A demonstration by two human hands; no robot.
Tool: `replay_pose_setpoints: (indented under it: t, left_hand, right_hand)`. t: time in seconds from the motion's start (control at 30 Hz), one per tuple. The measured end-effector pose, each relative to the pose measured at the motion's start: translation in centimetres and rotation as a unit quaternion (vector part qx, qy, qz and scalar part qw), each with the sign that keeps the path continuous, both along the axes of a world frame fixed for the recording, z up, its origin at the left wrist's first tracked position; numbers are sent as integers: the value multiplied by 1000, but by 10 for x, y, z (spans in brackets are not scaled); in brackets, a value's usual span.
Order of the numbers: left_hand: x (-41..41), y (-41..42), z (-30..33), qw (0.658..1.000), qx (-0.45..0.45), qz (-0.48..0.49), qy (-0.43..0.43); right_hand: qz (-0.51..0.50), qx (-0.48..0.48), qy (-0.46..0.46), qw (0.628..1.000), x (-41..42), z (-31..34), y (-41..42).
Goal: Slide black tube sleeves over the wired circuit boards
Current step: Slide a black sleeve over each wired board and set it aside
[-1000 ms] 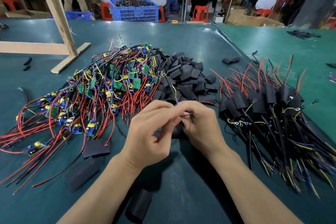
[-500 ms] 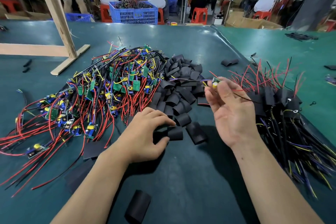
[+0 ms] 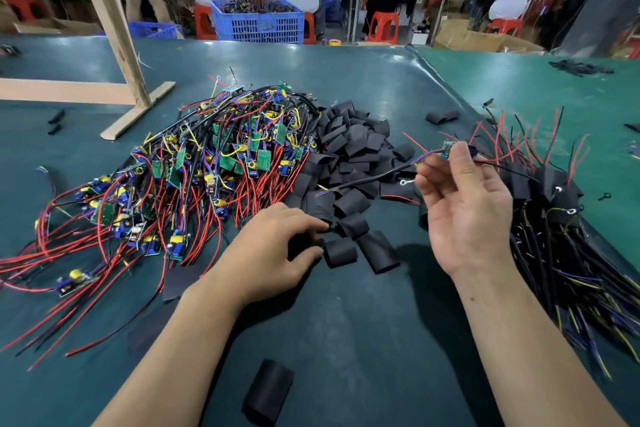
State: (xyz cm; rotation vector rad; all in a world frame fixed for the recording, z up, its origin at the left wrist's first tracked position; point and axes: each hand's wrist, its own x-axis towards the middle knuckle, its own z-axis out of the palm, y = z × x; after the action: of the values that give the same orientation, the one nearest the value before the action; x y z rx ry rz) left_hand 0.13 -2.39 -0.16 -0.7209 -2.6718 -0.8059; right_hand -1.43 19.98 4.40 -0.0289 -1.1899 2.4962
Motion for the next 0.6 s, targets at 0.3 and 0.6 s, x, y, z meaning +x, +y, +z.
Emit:
replay_pose_setpoints:
  t: [0.3, 0.6]
  left_hand:
    - [1, -5, 3, 999, 33, 8, -25]
    - [-2, -8, 2, 999, 6, 50, -17]
  right_hand:
    - [36, 69, 51, 996, 2, -1, 0]
    - [-49, 73, 46, 995, 0, -2, 3]
